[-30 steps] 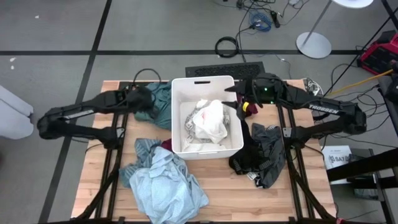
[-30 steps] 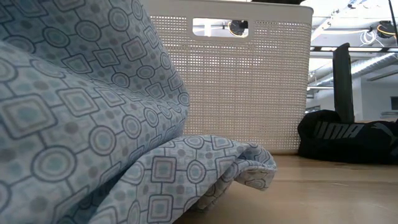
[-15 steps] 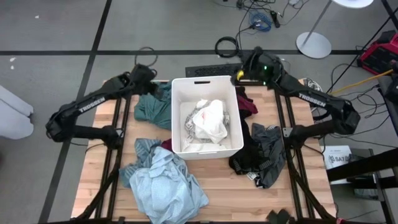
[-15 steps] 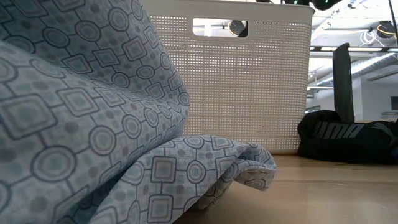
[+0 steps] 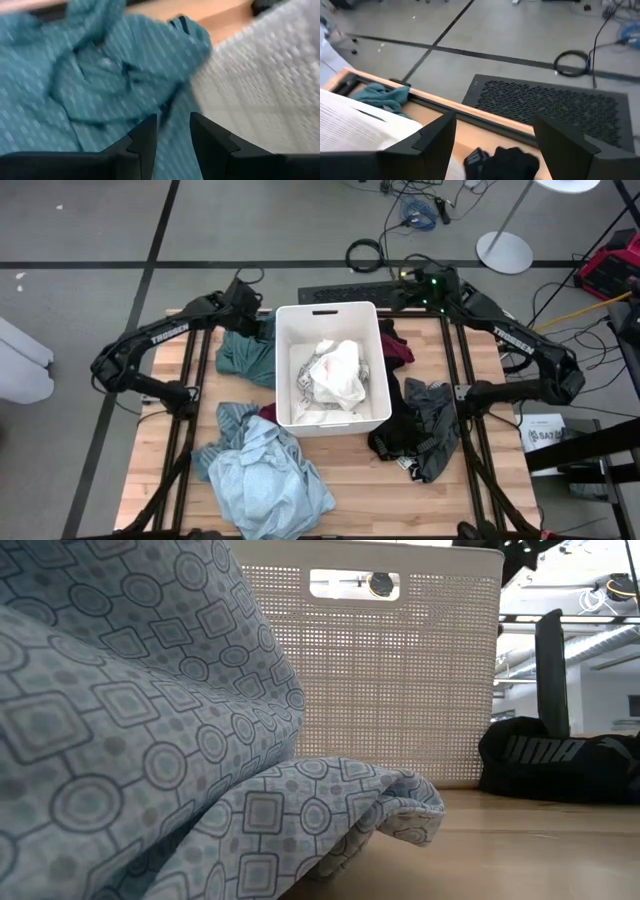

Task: Sort clothes
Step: Move the green shirt to the bottom middle of the table

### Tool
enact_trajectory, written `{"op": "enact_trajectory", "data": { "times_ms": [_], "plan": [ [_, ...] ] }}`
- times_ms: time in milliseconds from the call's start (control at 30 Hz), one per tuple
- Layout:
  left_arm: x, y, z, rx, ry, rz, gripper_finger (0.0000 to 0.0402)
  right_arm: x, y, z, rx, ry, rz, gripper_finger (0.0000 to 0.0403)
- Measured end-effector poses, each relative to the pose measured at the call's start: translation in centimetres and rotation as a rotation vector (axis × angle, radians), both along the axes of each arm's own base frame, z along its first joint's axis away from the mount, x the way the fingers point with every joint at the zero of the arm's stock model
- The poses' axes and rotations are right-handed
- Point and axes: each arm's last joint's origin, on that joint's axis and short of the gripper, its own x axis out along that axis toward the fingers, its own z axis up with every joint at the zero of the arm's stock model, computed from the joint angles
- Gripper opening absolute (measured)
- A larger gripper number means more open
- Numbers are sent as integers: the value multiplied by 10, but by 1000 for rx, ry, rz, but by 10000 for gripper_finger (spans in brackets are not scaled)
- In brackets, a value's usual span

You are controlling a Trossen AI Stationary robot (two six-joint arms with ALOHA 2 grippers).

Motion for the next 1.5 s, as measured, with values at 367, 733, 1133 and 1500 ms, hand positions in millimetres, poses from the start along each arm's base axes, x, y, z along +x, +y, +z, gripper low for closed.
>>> {"op": "enact_trajectory", "data": {
  "times_ms": [367,733,1133,1500],
  "plan": [
    [17,22,-57,-50,165,-170,125,-5,3,15,-21,-167,-69,253],
    [6,11,-85,-258,372,-320,12,-20,-10,17,-55,-147,-130,253],
    [-21,-25,-5,-323,100,-308,3,-19,-12,22,-121,-151,-106,253],
    [-63,-66,123,-110,-348,-289,1,-18,-12,22,-139,-133,-63,253]
  ]
}}
